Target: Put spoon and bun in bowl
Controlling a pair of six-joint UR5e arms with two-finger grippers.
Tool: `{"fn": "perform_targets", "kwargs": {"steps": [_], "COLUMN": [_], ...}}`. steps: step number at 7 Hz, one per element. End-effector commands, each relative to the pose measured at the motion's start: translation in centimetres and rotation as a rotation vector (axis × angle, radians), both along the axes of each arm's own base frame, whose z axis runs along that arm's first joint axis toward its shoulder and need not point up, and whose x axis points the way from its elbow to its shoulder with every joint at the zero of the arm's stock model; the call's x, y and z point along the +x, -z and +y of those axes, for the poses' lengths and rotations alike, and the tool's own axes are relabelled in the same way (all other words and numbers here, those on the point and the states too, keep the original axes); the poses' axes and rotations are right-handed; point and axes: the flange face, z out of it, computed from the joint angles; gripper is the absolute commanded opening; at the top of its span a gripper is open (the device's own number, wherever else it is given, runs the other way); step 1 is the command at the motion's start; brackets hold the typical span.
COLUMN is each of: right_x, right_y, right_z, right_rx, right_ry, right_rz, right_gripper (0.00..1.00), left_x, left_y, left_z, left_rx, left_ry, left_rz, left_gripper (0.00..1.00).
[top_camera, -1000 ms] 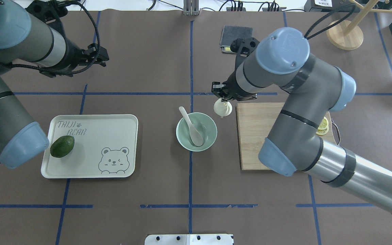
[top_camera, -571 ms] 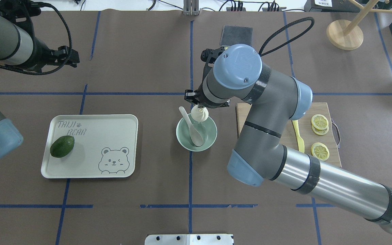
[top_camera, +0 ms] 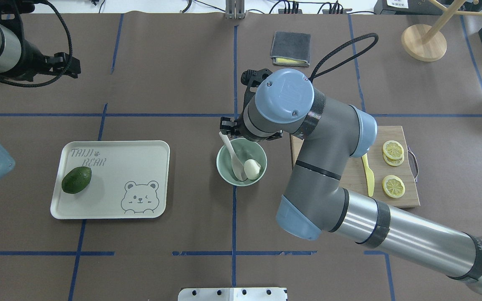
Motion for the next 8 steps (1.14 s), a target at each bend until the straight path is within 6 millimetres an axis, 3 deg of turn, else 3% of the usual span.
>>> {"fn": "perform_targets", "kwargs": {"steps": [1, 2, 3, 5, 6, 7, 8], "right_x": [3.9, 7.2, 11.7, 21.6, 26.1, 30.8, 36.0], "right_y": [0.4, -0.1, -1.7, -7.5, -10.8, -14.3, -19.3], "right_z": [-1.4, -2.2, -3.1, -6.6, -8.2, -9.3, -9.7], "right_rx": [-0.023, -0.015, 0.016, 0.057, 0.068, 0.087, 0.100], "right_ry": [-0.009, 0.010, 0.041, 0.126, 0.160, 0.199, 0.238], "right_rz": [0.011, 0.050, 0.094, 0.139, 0.155, 0.169, 0.197], "right_gripper": [1.00, 1.00, 1.00, 1.00, 1.00, 1.00, 1.00], "left_x": [-3.3, -5.8, -10.4, -18.4, -20.8, -24.8, -28.3], "left_y": [-2.3, -3.6, -5.7, -11.2, -15.1, -19.9, -25.4], "left_z": [-0.5, -0.5, -0.8, 0.4, 2.1, 3.3, 3.7], "left_rx": [0.035, 0.059, 0.068, 0.062, 0.047, 0.037, 0.021], "left_ry": [-0.035, -0.104, -0.160, -0.285, -0.358, -0.406, -0.449], "left_rz": [-0.065, -0.085, -0.095, -0.061, -0.044, -0.024, 0.024], "left_gripper": [1.00, 1.00, 1.00, 1.00, 1.00, 1.00, 1.00]}}
